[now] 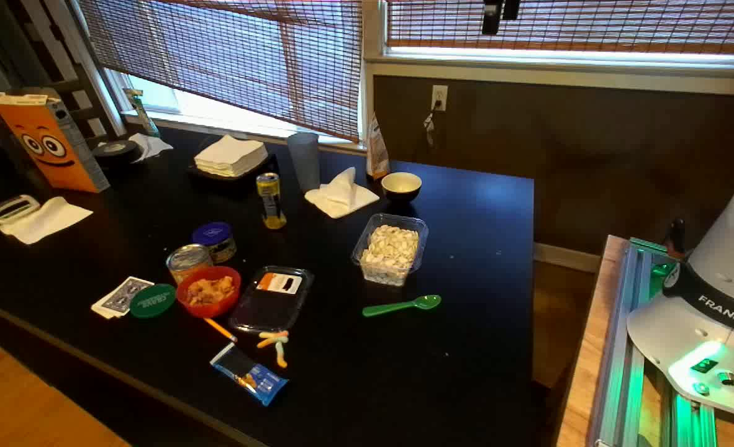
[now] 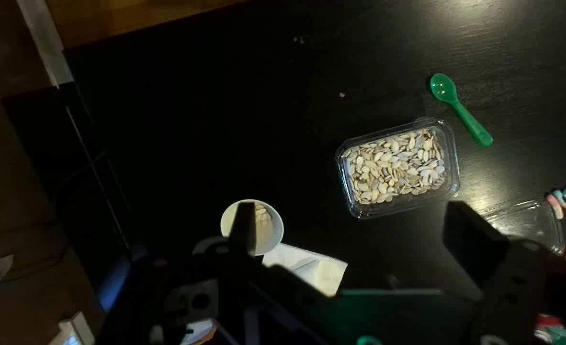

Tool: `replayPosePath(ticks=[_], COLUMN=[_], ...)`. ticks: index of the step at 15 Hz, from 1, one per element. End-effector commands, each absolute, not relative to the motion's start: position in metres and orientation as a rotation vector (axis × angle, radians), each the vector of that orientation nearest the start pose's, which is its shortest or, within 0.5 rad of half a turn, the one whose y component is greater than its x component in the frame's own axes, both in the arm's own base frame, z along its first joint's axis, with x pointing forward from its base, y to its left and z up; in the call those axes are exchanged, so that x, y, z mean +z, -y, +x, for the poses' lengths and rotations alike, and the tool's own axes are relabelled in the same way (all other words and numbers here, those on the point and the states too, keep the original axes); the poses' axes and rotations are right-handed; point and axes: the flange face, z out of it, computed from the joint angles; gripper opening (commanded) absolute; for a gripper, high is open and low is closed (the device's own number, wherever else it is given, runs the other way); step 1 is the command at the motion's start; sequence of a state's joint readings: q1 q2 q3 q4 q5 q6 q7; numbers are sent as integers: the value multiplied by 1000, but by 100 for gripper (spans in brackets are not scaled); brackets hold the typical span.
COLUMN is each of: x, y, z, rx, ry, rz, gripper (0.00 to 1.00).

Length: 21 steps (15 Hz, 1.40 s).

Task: Put the transparent lid on the transparent bowl

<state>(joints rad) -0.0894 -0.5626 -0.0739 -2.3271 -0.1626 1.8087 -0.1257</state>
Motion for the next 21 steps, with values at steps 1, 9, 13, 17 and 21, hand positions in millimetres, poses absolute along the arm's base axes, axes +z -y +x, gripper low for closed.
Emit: replayPosePath(ticks=[1,9,13,17,21], x=[549,504,444,383,361], y=[80,35,-1,-4,-4], z=[379,429,478,514,513], rx=[-43,-59,-112,-119,-101], ry=[13,412,626,703,747], rz=[-3265,-3045,-2883,-2665,-2610], gripper=[100,100,100,100,100])
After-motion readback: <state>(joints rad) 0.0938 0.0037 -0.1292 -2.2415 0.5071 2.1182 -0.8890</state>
